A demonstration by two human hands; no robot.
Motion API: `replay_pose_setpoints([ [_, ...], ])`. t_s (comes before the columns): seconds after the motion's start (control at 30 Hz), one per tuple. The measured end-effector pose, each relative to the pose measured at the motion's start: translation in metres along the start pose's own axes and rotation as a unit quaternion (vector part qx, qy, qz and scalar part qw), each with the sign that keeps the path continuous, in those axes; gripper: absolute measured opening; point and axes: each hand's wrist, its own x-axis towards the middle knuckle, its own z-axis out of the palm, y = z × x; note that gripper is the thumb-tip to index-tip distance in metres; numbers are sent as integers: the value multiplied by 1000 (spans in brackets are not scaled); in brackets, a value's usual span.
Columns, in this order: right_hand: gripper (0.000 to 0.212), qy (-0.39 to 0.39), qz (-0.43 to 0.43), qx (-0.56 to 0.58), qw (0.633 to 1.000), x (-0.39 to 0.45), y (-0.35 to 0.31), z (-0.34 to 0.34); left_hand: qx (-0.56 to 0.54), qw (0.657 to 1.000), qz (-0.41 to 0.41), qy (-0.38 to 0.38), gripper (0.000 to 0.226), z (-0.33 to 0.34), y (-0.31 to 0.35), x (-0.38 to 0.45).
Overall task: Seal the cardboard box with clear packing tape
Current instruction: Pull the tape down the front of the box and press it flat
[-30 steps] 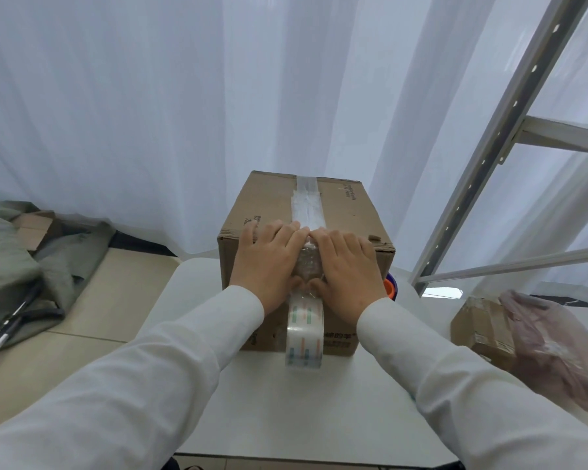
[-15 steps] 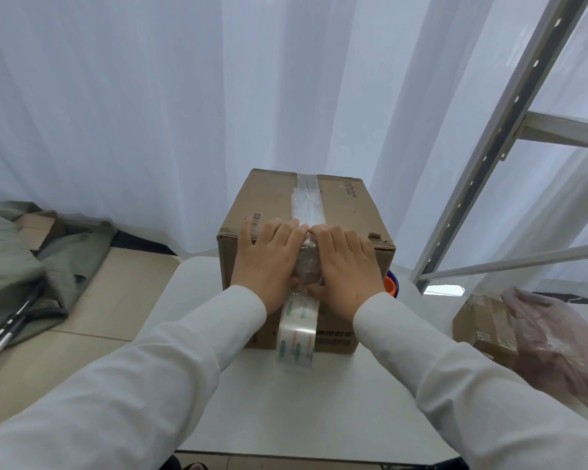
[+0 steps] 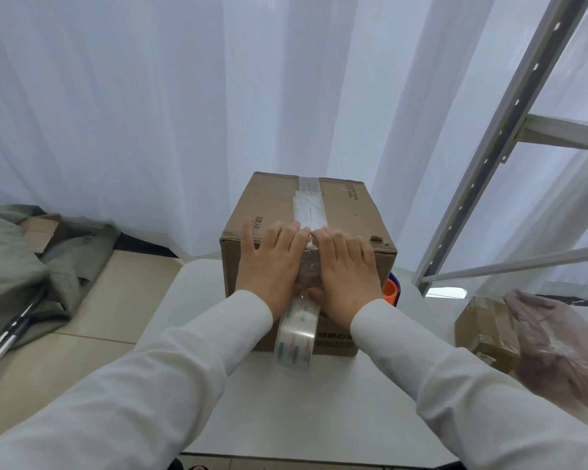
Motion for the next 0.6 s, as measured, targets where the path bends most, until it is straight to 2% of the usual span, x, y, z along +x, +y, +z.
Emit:
replay_pose_setpoints([
  [0.1, 74, 15, 7, -26, 1000, 1, -2, 6, 9, 1000, 3, 7, 81, 2, -1, 0],
  [0.33, 74, 31, 18, -77, 996, 2, -8, 16, 12, 995, 33, 92, 86, 13, -10, -4],
  [0.4, 76, 28, 2, -53, 998, 0, -5, 12, 1, 996, 39, 75, 86, 10, -9, -4],
  [0.47, 76, -3, -21, 12, 1000, 0, 1, 4, -47, 998, 40, 27, 82, 4, -9, -4],
  [0.53, 72, -19, -44, 72, 996, -2, 11, -10, -96, 995, 38, 16, 78, 1, -15, -3],
  [0.6, 59, 39, -46, 112, 992, -8, 26, -18, -127, 989, 59, 47, 75, -2, -21, -4],
])
